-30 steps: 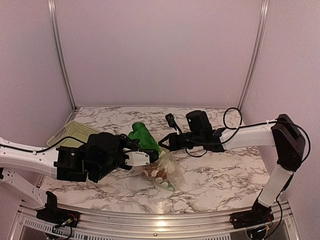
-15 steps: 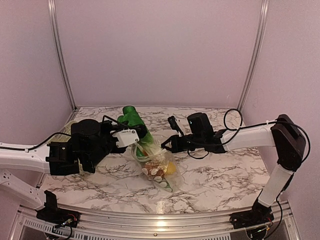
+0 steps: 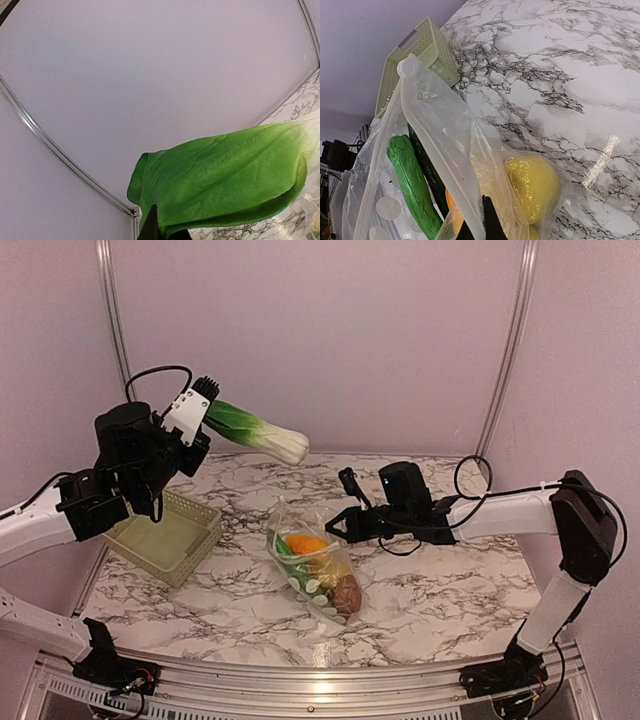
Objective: Open the zip-top bag and remove the fake food
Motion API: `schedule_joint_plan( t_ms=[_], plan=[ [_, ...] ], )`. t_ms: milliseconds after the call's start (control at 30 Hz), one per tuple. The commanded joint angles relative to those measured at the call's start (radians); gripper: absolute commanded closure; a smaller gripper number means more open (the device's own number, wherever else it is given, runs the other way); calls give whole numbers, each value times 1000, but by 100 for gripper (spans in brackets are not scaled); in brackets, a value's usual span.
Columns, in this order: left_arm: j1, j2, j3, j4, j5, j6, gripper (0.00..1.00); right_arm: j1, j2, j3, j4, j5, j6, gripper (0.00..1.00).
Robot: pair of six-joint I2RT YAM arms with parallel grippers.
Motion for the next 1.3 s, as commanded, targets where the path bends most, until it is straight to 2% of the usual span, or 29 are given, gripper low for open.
schedule_joint_plan(
  t_ms=[0,133,300,400,533,800,1167,1267],
  plan=[
    [112,35,172,-282,40,-395,100,-10,-24,-13,-14,13,-14,100],
    [241,111,292,-484,155,-615,100,-11,-26,-13,-18,12,-17,100],
    [387,197,391,-632,357,-842,100,-12,-29,-16,-20,14,-20,100],
    [453,187,367,-605,515,-949,100,-12,-27,-17,-19,14,-20,100],
    [501,102,258,-484,613,-1066,100,-11,-22,-17,-15,13,-20,100],
    [544,-62,106,-388,570,-1312,100,-11,-4,-8,-6,-1,-19,100],
    [576,-94,78,-488,523,-1590,100,-10,-3,-11,6,-13,-12,100],
    [576,-93,55,-473,526,-1613,100,-12,-3,-13,7,-15,-13,100]
  ],
)
